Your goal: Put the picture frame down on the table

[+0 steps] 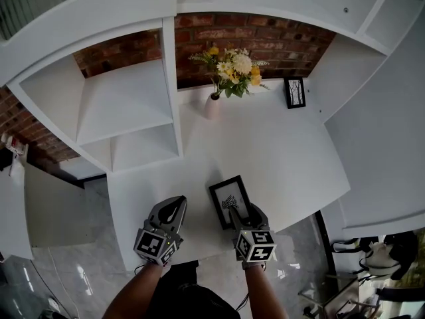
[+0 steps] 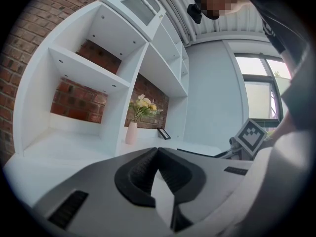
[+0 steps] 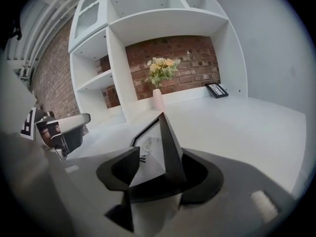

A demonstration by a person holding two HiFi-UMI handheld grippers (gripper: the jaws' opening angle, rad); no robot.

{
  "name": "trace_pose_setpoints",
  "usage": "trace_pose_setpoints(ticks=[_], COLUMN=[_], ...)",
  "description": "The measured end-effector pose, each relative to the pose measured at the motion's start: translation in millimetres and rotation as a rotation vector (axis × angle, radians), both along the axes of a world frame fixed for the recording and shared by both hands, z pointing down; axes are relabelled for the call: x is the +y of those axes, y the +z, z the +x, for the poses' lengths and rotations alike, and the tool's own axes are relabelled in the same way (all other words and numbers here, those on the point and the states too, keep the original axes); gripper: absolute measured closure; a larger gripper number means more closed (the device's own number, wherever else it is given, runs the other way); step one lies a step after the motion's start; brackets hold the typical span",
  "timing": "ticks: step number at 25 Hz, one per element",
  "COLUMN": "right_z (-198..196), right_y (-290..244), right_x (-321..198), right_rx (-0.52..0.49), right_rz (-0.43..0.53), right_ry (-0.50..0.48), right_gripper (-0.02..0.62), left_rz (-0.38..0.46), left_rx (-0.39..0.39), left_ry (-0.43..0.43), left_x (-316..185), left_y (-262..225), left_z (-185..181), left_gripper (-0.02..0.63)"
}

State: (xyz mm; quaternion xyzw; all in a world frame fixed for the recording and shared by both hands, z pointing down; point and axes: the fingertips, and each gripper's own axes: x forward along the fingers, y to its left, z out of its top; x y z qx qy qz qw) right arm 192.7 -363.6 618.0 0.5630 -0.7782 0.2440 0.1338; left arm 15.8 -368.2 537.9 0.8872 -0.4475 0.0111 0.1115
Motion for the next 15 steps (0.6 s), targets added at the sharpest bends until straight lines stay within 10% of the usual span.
trace_pose_setpoints(ticks=[15], right_z=[-10.5], right_y=[14.3], right_x=[-13.4], right_rx=[0.017], right_rz=[-0.154], right_ry=[-0.012], right_gripper=[0.311], left_rz=[-0.020], left_rx=[-0.006], left_ry=[-0.031], left_x=[-15.3], left_y=[0.6], left_z=[-12.8], left_gripper=[0.615])
